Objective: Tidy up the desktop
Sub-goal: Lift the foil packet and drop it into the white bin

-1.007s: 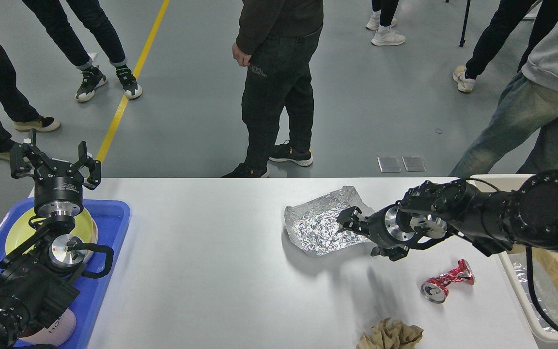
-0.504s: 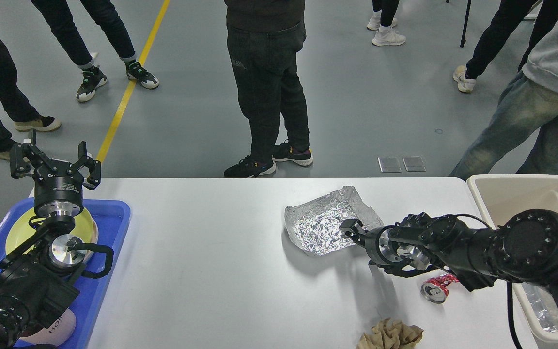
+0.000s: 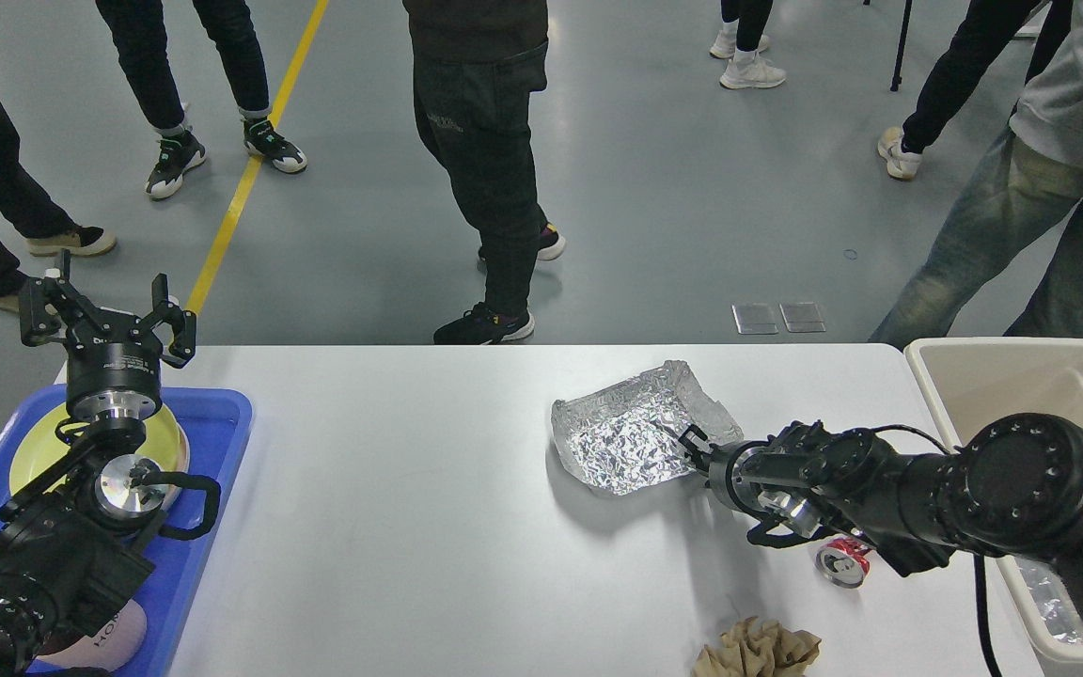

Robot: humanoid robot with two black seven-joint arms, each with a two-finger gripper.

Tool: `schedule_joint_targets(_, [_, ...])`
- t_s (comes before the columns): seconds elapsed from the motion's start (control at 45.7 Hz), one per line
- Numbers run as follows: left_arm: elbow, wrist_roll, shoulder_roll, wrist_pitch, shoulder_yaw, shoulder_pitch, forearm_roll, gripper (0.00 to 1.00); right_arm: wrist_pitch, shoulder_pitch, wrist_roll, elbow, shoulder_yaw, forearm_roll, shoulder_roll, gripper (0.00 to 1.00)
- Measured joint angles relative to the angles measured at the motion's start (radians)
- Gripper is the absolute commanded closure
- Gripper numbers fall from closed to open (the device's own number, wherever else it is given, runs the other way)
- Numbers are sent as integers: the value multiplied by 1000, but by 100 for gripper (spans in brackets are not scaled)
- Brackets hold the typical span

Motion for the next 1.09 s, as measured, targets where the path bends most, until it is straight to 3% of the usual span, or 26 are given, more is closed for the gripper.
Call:
schedule_joint_targets(0.46, [1,0,0,0,0,0,0,4,59,213,1,186,-27,-6,-121,100])
schedule_joint_targets(0.613, [1,0,0,0,0,0,0,4,197,416,0,295,-56,-7,-234,100])
schedule_joint_targets(0.876, [0,0,0,0,0,0,0,4,553,830,1,370,-148,-8,-411,100])
schedule_joint_targets(1.095, [0,0,0,0,0,0,0,4,635,1034,2,365,-270,-8,-472,100])
